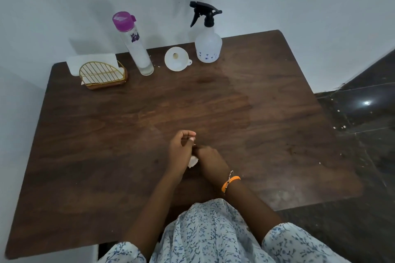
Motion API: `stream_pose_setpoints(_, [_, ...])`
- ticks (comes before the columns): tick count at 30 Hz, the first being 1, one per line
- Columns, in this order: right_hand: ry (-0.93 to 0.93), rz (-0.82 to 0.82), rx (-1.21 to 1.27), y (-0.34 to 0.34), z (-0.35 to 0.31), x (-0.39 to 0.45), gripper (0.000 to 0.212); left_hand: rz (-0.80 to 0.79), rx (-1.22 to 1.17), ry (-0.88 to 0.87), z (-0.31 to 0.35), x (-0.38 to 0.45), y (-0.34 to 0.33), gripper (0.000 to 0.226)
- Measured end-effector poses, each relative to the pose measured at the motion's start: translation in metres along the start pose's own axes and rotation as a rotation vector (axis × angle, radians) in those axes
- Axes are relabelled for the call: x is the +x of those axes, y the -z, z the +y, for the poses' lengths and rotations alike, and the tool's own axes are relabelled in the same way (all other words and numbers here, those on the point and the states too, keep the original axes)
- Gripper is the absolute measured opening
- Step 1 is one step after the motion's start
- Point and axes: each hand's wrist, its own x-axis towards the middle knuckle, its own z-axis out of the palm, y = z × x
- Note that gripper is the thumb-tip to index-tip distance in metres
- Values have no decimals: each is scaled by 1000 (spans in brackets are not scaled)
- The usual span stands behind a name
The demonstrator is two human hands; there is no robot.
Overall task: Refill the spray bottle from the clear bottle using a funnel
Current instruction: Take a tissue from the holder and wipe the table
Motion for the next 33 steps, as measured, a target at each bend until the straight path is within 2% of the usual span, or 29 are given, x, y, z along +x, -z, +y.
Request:
stream_pose_setpoints(2, [-111, 135, 248, 19, 1, -6, 51, -24, 4, -26, 5, -2, -3, 27])
stream_pose_setpoints(6, [-253, 379, 672, 42, 10, -22, 40, -69, -4, -50, 20, -8, -10, 24])
stream_pose_setpoints(10, [-344, 618, 915, 60, 15, -50, 44, -147, -46, -34, 28, -20, -22, 19])
stream_pose_setpoints(13, [-451, 712, 1047, 67, 19, -72, 53, -274, -77, 4, 29, -31, -38, 19])
stream_pose_setpoints(15, [-490, 760, 1101, 73, 21, -87, 56, -356, -86, 15, 31, -39, -52, 18])
stream_pose_setpoints(23, [-528, 969, 1178, 104, 39, -130, 15, -580, -82, 5, 51, -68, -105, 15])
stream_pose_setpoints(26, [-559, 994, 1184, 114, 59, -139, 41, -636, -45, -26, 61, -72, -122, 15])
stream_pose_setpoints(29, [-554, 947, 1223, 129, 76, -146, 25, -706, -2, -43, 71, -73, -142, 16])
stream_pose_setpoints(32, [-563, 923, 1260, 149, 104, -156, 30, -723, 29, -66, 79, -74, -170, 17])
stream_pose_setpoints(33, [-560, 907, 1276, 159, 114, -160, 24, -714, 37, -67, 81, -75, -182, 18])
